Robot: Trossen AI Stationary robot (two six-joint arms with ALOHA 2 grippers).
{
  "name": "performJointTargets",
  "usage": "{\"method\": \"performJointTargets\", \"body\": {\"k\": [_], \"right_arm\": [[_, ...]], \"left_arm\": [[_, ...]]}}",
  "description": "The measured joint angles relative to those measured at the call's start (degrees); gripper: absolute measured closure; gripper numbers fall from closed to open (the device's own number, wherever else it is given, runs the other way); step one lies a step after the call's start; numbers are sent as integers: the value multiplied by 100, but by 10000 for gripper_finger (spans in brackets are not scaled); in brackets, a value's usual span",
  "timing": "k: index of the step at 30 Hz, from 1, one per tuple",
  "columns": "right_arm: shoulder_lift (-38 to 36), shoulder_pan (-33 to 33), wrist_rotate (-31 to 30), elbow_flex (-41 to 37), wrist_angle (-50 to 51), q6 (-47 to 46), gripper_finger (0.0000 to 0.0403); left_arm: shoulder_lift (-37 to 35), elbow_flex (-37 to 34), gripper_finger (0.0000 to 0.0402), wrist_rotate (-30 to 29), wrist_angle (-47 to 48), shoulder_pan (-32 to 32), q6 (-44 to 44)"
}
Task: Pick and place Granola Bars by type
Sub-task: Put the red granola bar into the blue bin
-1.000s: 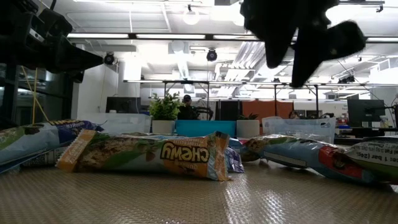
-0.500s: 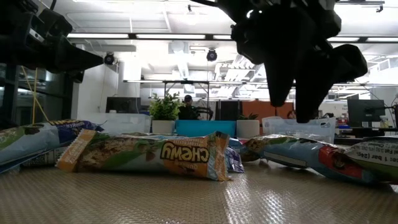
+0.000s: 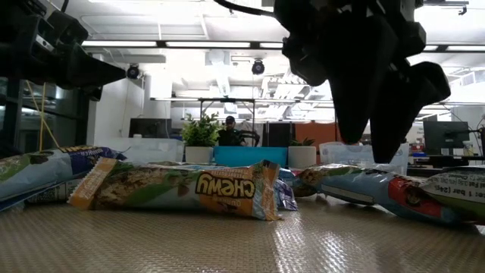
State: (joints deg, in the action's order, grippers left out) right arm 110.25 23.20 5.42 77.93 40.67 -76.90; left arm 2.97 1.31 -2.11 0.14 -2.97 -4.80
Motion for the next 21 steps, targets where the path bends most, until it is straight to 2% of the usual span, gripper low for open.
{"method": "performJointTargets", "body": {"k": [17,21], "right_arm": [[535,0,7,0,-336,-95,179],[594,0,12,11,-340,-125,189]], "left_arm": [[-1,1,400,2,0,0,1],[-1,0,400,2,0,1,0]]}}
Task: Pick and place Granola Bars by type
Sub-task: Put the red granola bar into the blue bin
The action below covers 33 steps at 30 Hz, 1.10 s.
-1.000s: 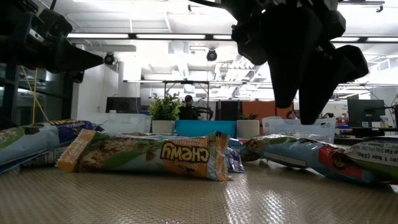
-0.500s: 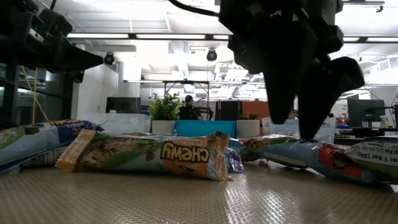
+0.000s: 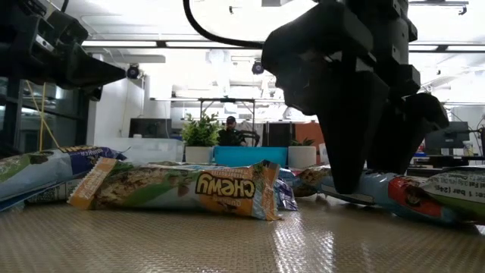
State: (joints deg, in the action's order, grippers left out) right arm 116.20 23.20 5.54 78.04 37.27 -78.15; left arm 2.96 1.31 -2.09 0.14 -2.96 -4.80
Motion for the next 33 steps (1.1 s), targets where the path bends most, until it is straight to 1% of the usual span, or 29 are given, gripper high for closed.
{"method": "performJointTargets", "body": {"k": [4,14,18,22,27,33], "right_arm": [[14,-2,11,2,36,-35,219],[25,-7,125,-9,19,26,310],[27,-7,151,-9,-17,116,337],[-44,-35,148,-22,-24,132,350],[-279,-82,69,-20,-99,200,352],[-610,-154,-304,-20,-106,352,353]], "left_arm": [[1,1,400,0,0,-1,0],[0,1,400,0,0,-2,0],[2,1,400,-2,0,-2,2],[2,1,400,-2,0,-2,0],[1,1,400,-1,0,-1,1],[2,1,400,-2,0,-2,0]]}}
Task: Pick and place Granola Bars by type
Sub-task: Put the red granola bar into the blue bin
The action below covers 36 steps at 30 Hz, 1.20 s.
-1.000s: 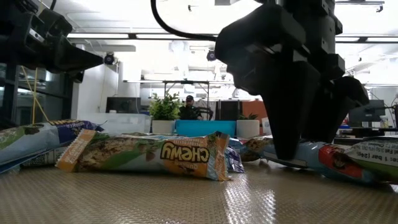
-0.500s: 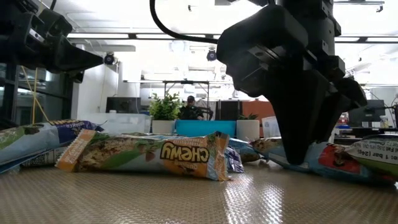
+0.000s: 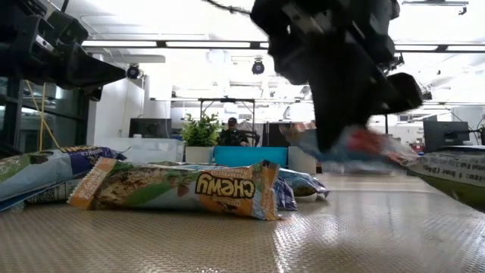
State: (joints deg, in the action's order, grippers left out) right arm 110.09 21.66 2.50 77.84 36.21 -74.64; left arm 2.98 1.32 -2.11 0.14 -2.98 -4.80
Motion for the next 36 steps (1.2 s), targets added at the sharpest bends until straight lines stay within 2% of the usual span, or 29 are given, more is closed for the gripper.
{"method": "performJointTargets", "body": {"k": [8,13,16,25,36], "right_arm": [[-430,-121,-760,2,-50,649,353],[-635,-295,-1278,7,-69,1357,352],[-760,-502,-1372,7,-186,1886,352],[-1116,-1464,-1522,11,-1055,3455,352],[-1377,-3072,-1595,11,-2408,5343,352]], "left_arm": [[-2,0,400,0,0,2,0],[-2,0,400,0,0,2,0],[0,-1,400,0,0,1,2],[-1,-1,400,0,0,2,0],[0,0,400,0,0,0,0]]}}
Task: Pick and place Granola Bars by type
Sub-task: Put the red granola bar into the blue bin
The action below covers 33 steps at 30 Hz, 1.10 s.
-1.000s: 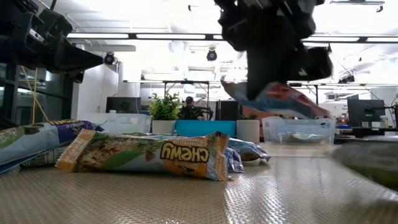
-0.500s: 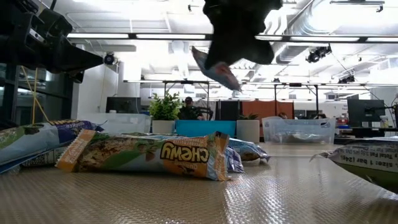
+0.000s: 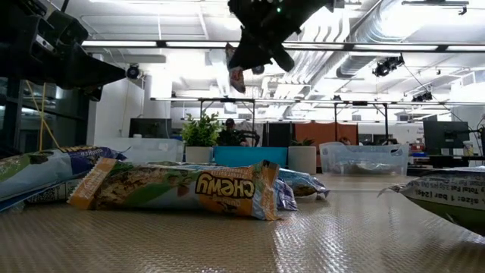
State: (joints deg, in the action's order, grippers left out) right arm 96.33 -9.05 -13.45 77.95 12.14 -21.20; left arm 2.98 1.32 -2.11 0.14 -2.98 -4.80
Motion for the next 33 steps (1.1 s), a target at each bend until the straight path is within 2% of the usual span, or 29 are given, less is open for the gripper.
{"method": "performJointTargets", "body": {"k": [6,11,15,19,25,33], "right_arm": [[-34,-754,375,0,-783,1240,352],[-34,-1297,1228,0,-941,2762,352],[-34,-1696,1678,0,-890,3555,352],[-30,-2125,1839,0,-782,3951,352],[204,-2647,2384,0,-619,4064,352],[548,-2741,2499,0,-217,4437,352]], "left_arm": [[-2,0,400,2,0,0,0],[-2,0,400,2,0,0,0],[-2,0,400,2,0,2,0],[-1,0,400,2,0,1,1],[-2,0,400,2,0,0,0],[-2,0,400,2,0,0,0]]}}
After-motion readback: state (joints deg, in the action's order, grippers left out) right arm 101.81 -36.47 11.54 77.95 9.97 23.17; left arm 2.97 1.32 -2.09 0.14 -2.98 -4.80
